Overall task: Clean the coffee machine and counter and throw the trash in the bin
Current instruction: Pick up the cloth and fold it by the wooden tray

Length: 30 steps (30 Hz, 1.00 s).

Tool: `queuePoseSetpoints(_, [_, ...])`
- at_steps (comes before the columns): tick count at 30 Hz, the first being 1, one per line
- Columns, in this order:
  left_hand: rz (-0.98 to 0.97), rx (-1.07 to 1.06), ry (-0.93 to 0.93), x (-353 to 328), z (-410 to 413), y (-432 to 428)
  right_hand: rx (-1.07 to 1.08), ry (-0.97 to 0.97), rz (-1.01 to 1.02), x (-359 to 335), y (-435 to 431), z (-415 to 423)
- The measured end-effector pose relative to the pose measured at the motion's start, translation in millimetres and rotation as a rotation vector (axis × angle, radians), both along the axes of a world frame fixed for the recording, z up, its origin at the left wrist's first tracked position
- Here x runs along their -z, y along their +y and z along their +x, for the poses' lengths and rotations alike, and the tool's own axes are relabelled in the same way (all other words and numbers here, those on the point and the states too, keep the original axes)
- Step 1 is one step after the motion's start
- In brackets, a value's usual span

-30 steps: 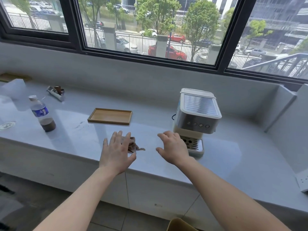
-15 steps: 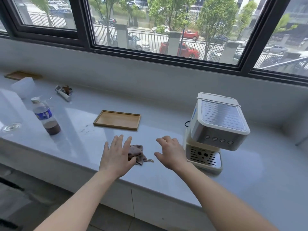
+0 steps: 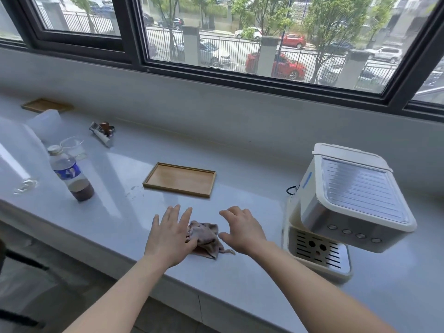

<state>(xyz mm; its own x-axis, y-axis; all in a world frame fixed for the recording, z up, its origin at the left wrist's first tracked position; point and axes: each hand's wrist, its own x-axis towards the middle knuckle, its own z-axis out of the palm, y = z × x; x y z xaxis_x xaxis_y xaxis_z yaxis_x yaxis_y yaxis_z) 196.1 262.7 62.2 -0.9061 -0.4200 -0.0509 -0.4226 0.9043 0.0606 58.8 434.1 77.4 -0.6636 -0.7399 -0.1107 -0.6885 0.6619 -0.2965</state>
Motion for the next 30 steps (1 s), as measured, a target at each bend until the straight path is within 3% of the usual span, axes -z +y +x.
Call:
queuePoseSetpoints(20, [0.305, 0.502, -0.18, 63.1, -34.0, -74.4, 0.191, -0.255, 0.278, 44.9, -66.7, 30.8])
queuePoseSetpoints(26, [0.27, 0.529, -0.148, 74.7, -45.5, -77.8, 0.167, -0.25, 0.252, 62.7, -66.9, 22.6])
queuePoseSetpoints(30, [0.346, 0.512, -0.129, 75.6, -53.1, -81.9, 0.128, -0.259, 0.141, 66.8, -69.6, 12.8])
